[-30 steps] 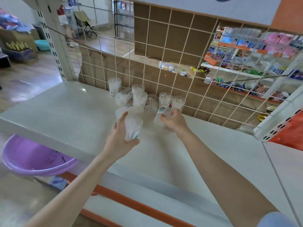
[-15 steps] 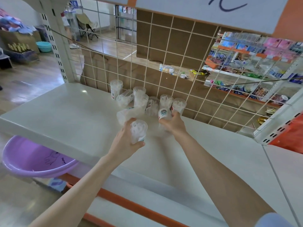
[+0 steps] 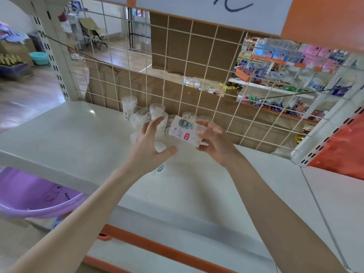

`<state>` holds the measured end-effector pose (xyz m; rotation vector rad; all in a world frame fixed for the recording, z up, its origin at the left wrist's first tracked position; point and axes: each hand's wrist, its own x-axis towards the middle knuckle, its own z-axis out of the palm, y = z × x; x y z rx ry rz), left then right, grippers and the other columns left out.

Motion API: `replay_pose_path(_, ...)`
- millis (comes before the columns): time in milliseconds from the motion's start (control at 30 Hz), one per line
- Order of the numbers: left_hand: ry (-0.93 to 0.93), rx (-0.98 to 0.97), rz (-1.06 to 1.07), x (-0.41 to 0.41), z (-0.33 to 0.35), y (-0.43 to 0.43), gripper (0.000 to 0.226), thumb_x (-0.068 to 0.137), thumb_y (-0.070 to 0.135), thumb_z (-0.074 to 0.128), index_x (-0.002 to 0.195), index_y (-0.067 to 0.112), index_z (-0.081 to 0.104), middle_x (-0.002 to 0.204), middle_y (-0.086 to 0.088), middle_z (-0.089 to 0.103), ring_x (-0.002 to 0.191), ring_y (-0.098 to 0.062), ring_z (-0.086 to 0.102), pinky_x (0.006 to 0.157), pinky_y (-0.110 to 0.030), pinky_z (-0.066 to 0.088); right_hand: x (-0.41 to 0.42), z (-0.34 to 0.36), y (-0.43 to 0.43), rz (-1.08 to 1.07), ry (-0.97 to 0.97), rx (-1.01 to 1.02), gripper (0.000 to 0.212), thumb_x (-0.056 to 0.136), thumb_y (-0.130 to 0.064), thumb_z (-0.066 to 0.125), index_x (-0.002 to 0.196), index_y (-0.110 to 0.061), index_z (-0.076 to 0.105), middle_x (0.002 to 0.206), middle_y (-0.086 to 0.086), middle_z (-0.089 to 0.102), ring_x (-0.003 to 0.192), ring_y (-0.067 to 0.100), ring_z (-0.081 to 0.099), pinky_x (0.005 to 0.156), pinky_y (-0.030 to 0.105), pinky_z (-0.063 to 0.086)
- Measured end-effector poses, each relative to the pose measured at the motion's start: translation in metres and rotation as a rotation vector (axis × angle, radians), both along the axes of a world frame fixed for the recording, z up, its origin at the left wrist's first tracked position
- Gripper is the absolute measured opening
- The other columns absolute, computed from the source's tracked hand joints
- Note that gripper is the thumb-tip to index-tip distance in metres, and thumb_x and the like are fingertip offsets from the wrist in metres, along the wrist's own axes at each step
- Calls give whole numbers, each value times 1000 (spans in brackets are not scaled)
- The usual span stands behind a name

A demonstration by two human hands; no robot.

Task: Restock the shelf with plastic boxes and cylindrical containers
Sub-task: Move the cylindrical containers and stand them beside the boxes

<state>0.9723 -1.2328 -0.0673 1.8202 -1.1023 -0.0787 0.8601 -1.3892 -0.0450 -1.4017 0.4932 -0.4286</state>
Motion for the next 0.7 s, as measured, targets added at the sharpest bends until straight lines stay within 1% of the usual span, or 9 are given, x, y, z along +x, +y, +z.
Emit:
replay_pose_path(133, 20, 31, -99, 0, 8, -4, 80, 70, 24, 77, 138, 19, 36, 129, -2, 47, 107, -10, 47, 85, -15, 30, -6, 12, 10, 53, 40, -106, 32, 60, -17, 58, 91, -24, 55, 83, -3, 61, 74, 12, 59, 55, 19, 45)
replay_pose_path(200, -9, 58, -115, 0, 9, -5, 66, 73, 13, 76, 132, 16, 46, 120, -5, 55, 98, -14, 54, 75, -11, 32, -6, 15, 14, 36, 59, -156, 31, 60, -23, 58, 91, -25, 55, 83, -3, 59, 73, 11, 58, 54, 18, 44)
replay_pose_path(267, 2, 58, -91, -1, 10, -4, 56, 75, 12, 73, 126, 14, 51, 108, -2, 60, 87, -6, 55, 70, -10, 33, -6, 16, 16, 13, 45, -186, 31, 65, -25, 64, 95, -26, 54, 89, -3, 59, 78, 12, 57, 58, 19, 45)
replay_pose_path(333, 43, 31, -67, -1, 9, -3, 51, 77, 12, 72, 124, 15, 52, 91, 11, 59, 75, 14, 53, 64, -2, 34, -6, 14, 19, 10, -7, -187, 34, 78, -14, 70, 103, -26, 50, 98, -3, 58, 88, 15, 57, 64, 22, 46)
replay_pose_path(400, 63, 23, -59, -1, 8, -3, 48, 78, 16, 71, 123, 15, 53, 86, 14, 56, 75, 20, 50, 65, 3, 33, -6, 11, 23, -4, -45, -210, 39, 82, -2, 65, 107, -26, 48, 103, -1, 56, 92, 16, 56, 64, 20, 48)
replay_pose_path(500, 61, 65, -52, -1, 5, -2, 53, 76, 29, 72, 124, 18, 52, 100, 5, 58, 92, -3, 55, 76, -12, 35, -3, 6, 28, -100, -48, -278, 39, 79, -2, 68, 102, -30, 53, 100, -2, 57, 86, 12, 56, 63, 17, 49)
replay_pose_path(567, -2, 124, 30, 2, -3, 0, 57, 75, 32, 72, 127, 20, 50, 120, -2, 55, 113, -20, 48, 85, -24, 33, -3, 2, 26, -183, 18, -366, 41, 76, -8, 72, 108, -27, 55, 104, -2, 55, 90, 12, 54, 73, 23, 49)
replay_pose_path(633, -120, 248, 164, 4, -12, 2, 65, 73, 39, 72, 131, 22, 46, 134, -5, 45, 123, -28, 37, 89, -31, 33, -6, -5, 21, -261, 123, -489, 51, 73, -12, 74, 119, -24, 53, 110, -6, 51, 100, 11, 50, 82, 25, 44)
replay_pose_path(700, -186, 396, 246, 3, -21, 3, 73, 72, 48, 68, 135, 24, 40, 138, -6, 38, 126, -30, 33, 92, -37, 37, -10, -13, 16, -287, 219, -611, 57, 73, -13, 73, 125, -21, 51, 115, -5, 50, 105, 9, 46, 83, 20, 36)
